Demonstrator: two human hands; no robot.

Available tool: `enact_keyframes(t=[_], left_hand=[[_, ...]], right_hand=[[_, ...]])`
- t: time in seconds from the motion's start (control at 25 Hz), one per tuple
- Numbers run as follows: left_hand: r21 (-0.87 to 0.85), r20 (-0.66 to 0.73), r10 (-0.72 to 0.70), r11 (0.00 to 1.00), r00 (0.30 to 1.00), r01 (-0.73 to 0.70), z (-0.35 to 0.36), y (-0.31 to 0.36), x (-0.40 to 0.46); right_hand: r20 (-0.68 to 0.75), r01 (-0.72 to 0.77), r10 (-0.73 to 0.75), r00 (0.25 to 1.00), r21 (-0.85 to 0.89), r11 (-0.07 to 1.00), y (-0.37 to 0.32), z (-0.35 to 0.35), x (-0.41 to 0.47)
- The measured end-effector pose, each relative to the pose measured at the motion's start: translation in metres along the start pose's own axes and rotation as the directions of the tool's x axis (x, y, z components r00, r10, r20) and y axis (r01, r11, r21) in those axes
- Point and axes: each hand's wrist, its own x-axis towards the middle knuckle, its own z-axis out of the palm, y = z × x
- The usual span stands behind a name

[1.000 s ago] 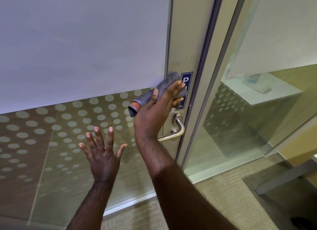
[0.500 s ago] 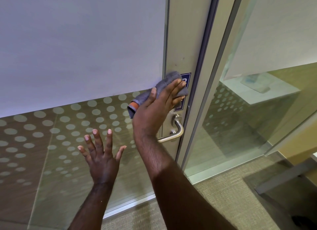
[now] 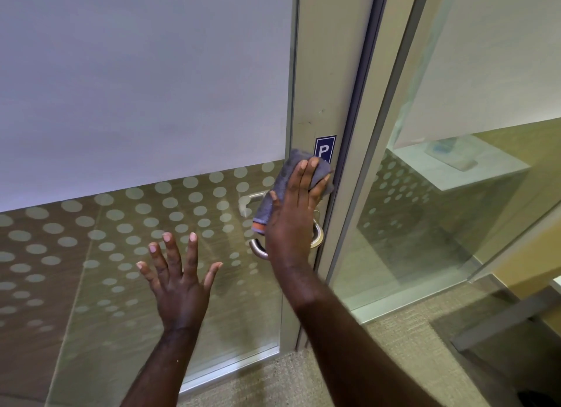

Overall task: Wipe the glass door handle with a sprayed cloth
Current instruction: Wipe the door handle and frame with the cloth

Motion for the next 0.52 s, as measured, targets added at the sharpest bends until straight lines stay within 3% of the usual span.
enact_keyframes(t=[0.28, 0.52], left_hand=[[-0.025, 0.014, -0.003, 1.000, 1.000, 0.004, -0.005, 0.003, 0.001], [-0.018, -0.005, -0.004, 1.000, 1.000, 0.004, -0.004, 0.003, 0.001]], right_hand=[[0.029, 0.302, -0.301, 0.953, -0.147, 0.942, 0.035, -0.013, 0.006], [0.032, 0.317, -0.316, 0.948, -0.093, 0.944, 0.032, -0.018, 0.023]])
